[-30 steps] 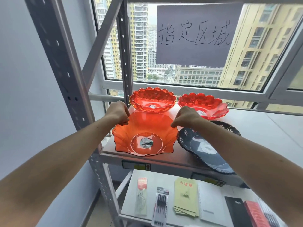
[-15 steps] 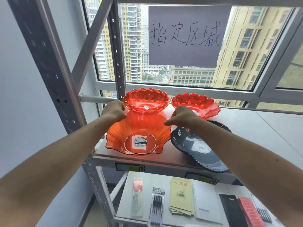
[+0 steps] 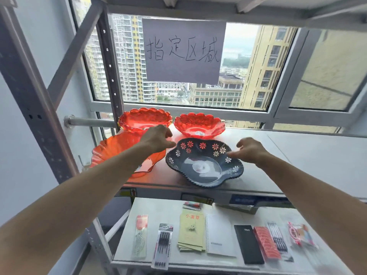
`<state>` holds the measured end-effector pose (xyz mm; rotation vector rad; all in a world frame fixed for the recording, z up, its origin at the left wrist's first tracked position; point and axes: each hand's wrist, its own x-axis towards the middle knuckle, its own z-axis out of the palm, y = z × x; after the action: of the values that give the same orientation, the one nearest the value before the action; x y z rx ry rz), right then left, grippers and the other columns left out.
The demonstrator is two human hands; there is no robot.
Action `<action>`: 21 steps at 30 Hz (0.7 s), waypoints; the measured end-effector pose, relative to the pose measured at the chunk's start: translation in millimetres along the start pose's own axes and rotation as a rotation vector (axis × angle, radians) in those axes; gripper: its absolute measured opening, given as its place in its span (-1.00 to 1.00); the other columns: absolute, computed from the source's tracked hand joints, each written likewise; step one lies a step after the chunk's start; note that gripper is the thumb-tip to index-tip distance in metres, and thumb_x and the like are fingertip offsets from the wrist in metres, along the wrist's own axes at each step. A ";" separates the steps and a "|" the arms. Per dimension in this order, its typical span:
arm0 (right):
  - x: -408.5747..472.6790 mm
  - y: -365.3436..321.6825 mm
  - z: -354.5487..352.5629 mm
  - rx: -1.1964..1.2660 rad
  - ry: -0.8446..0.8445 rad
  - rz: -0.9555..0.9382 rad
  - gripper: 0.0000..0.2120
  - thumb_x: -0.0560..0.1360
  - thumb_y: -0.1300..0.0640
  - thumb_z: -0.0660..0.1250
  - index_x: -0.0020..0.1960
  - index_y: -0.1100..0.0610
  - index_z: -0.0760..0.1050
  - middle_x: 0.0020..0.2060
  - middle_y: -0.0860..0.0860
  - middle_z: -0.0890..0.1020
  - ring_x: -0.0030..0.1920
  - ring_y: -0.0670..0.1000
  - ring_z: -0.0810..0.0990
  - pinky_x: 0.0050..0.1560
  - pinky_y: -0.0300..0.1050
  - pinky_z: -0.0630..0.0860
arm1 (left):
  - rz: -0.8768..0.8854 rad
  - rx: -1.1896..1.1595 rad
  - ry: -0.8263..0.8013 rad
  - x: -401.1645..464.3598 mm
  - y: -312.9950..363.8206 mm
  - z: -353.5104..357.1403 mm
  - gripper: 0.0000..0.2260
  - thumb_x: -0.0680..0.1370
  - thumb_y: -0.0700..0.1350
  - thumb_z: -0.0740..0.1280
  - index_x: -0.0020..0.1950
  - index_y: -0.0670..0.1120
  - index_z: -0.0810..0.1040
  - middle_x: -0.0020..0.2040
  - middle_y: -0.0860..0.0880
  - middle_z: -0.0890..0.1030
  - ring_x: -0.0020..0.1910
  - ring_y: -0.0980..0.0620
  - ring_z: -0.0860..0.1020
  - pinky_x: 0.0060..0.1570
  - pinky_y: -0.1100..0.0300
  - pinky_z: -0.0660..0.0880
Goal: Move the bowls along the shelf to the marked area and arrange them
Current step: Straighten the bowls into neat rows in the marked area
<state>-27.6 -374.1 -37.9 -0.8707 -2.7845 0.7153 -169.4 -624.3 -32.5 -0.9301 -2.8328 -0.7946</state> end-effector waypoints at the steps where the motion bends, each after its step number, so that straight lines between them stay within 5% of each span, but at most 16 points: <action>1: -3.2 8.6 -0.4 0.014 -0.018 0.017 -0.40 0.32 -0.12 0.54 0.16 0.29 0.54 0.12 0.18 0.62 0.11 0.18 0.58 0.08 0.00 0.54 | -0.009 0.019 -0.010 0.3 4.6 5.9 -0.59 0.42 -0.05 0.46 0.22 -0.18 0.62 0.20 -0.15 0.65 0.18 -0.12 0.59 0.19 0.06 0.49; 4: -6.1 27.3 0.8 0.130 -0.096 0.059 -0.47 0.33 -0.05 0.54 0.04 0.37 0.56 -0.05 0.26 0.67 -0.05 0.20 0.68 -0.08 0.07 0.64 | -0.055 0.074 -0.057 6.2 12.4 20.1 -0.56 0.45 -0.03 0.43 0.30 -0.13 0.55 0.31 -0.12 0.58 0.30 -0.10 0.51 0.30 -0.02 0.43; 8: -3.1 34.9 8.0 0.203 -0.162 0.094 -0.70 0.43 0.07 0.48 -0.07 0.34 0.63 -0.29 0.18 0.70 -0.34 0.05 0.70 -0.41 -0.20 0.55 | -0.118 0.222 -0.090 18.9 17.1 34.0 -0.56 0.48 0.05 0.39 0.34 0.01 0.51 0.30 -0.04 0.59 0.33 -0.08 0.49 0.40 -0.11 0.30; 12: 4.1 36.2 12.9 0.233 -0.137 0.119 -0.81 0.42 0.15 0.49 -0.13 0.29 0.63 -0.38 0.14 0.68 -0.50 -0.05 0.66 -0.52 -0.27 0.50 | -0.140 0.267 -0.091 29.5 19.0 40.3 -0.65 0.46 -0.01 0.42 0.24 0.00 0.59 0.20 -0.05 0.65 0.30 -0.09 0.51 0.48 -0.23 0.08; 21: 13.1 34.5 13.4 0.225 -0.094 0.138 -0.80 0.37 0.17 0.52 -0.13 0.31 0.64 -0.38 0.13 0.65 -0.46 0.00 0.63 -0.55 -0.29 0.45 | -0.149 0.164 -0.117 32.5 20.8 34.9 -0.67 0.41 -0.06 0.45 0.17 -0.02 0.65 0.16 -0.07 0.66 0.19 -0.10 0.57 0.24 -0.10 0.47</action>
<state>-24.6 -347.2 -66.3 -1.0139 -2.6716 1.0936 -180.5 -575.5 -46.6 -0.7751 -3.0409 -0.5242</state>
